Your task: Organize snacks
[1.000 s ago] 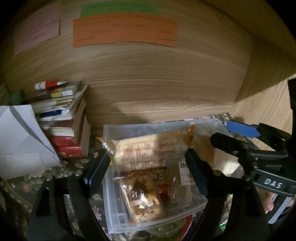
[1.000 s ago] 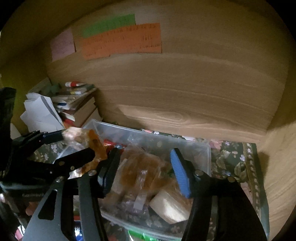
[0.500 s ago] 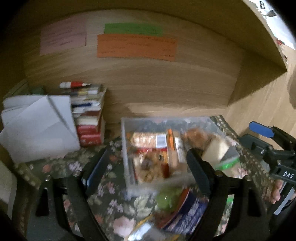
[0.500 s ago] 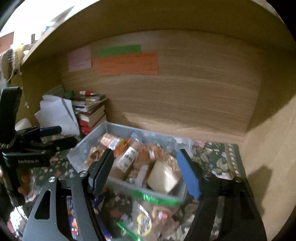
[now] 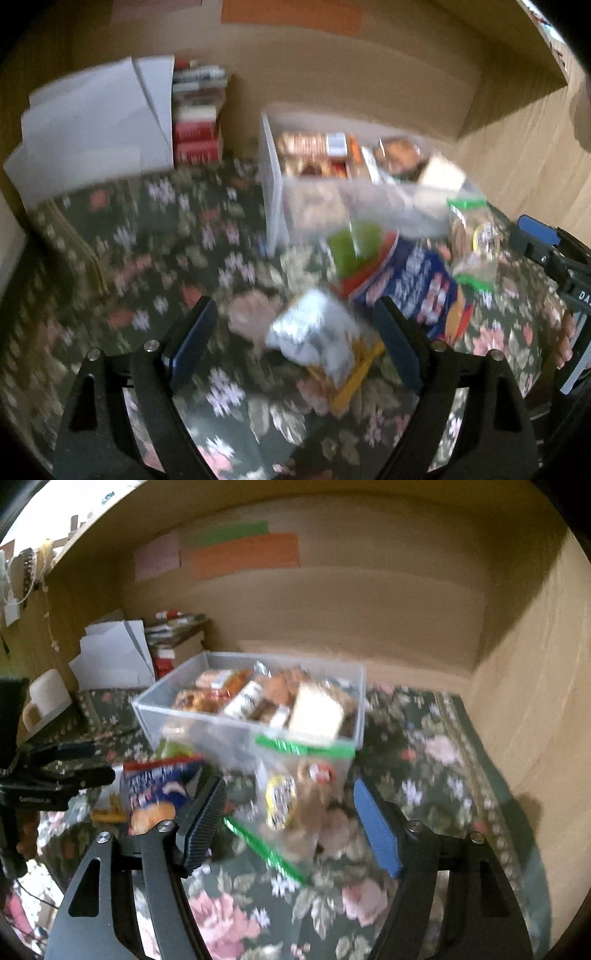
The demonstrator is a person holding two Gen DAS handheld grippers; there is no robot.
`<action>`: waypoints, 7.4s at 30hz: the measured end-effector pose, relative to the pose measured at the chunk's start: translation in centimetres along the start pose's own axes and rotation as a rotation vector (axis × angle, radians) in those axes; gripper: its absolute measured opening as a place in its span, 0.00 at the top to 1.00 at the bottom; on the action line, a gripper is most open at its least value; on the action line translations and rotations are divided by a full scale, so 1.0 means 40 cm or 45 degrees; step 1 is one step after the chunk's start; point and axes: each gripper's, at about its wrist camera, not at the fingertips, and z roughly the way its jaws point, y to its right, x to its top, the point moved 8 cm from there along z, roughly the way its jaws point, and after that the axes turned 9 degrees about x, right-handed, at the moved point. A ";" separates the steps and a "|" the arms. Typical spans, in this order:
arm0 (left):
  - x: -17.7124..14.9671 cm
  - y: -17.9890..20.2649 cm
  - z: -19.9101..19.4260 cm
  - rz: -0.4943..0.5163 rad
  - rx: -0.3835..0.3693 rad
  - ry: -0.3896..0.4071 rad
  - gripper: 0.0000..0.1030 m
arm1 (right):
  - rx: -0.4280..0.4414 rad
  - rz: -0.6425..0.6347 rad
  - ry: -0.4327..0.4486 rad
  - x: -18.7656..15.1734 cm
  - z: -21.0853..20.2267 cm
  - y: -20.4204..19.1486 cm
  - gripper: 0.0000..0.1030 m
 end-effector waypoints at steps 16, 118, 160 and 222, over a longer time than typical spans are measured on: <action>-0.022 -0.041 0.057 -0.043 0.088 -0.011 0.15 | -0.005 0.059 -0.110 -0.042 0.082 0.019 0.32; 0.159 -0.040 -0.144 -0.056 0.022 0.320 0.13 | 0.237 -0.104 -0.071 0.036 0.105 -0.220 0.22; 0.124 0.159 0.191 -0.029 -0.082 -0.107 0.52 | 0.159 0.112 0.028 0.000 0.014 0.002 0.51; 0.343 0.145 -0.128 -0.005 -0.007 0.403 0.31 | 0.029 -0.043 0.199 0.258 0.003 -0.004 0.28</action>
